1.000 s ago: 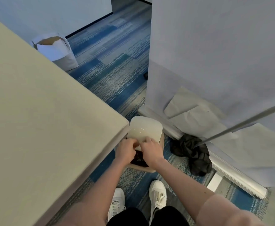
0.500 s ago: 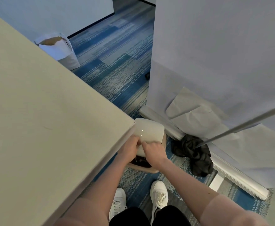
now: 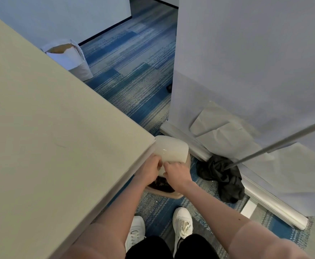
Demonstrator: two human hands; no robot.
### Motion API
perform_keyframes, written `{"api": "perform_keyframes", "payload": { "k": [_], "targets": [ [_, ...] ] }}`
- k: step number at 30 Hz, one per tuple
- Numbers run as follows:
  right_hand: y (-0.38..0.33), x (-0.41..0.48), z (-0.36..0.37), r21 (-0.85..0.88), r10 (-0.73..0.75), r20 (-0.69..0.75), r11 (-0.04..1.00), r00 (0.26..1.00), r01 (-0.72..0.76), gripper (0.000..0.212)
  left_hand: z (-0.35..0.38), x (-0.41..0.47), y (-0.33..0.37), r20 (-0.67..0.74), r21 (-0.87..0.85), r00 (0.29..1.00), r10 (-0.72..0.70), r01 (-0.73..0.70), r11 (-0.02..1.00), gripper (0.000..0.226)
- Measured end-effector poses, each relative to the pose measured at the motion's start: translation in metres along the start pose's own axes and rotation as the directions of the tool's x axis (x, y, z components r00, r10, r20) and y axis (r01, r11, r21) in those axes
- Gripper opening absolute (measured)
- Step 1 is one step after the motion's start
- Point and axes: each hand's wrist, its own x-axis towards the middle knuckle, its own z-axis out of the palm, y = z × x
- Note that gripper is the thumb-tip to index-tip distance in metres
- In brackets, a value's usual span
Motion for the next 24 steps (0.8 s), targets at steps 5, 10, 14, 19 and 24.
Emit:
{"api": "perform_keyframes", "payload": {
  "k": [5,10,14,19,24],
  "targets": [
    [-0.001,-0.001,-0.004,0.057,0.001,0.014,0.998,1.000,-0.002,0.032,-0.004,-0.004,0.003,0.025,0.002,1.000,0.011,-0.011,1.000,0.019],
    [-0.002,-0.013,-0.023,0.126,0.032,0.004,0.992,0.999,-0.032,0.025,-0.021,-0.014,0.016,-0.009,0.026,0.999,-0.050,0.050,0.998,0.023],
    [0.006,-0.033,-0.060,0.270,0.137,-0.112,0.957,0.984,-0.103,0.026,-0.049,-0.034,0.045,-0.069,0.030,0.996,-0.056,0.058,0.998,0.025],
    [0.012,-0.068,-0.144,0.572,0.351,-0.350,0.814,0.868,-0.098,0.022,-0.097,-0.074,0.117,-0.159,0.060,0.984,0.085,-0.076,0.995,0.021],
    [-0.007,-0.124,-0.260,0.709,0.399,-0.543,0.690,0.739,0.149,0.019,-0.174,-0.151,0.196,-0.306,-0.082,0.934,0.187,-0.222,0.972,0.021]
  ]
}}
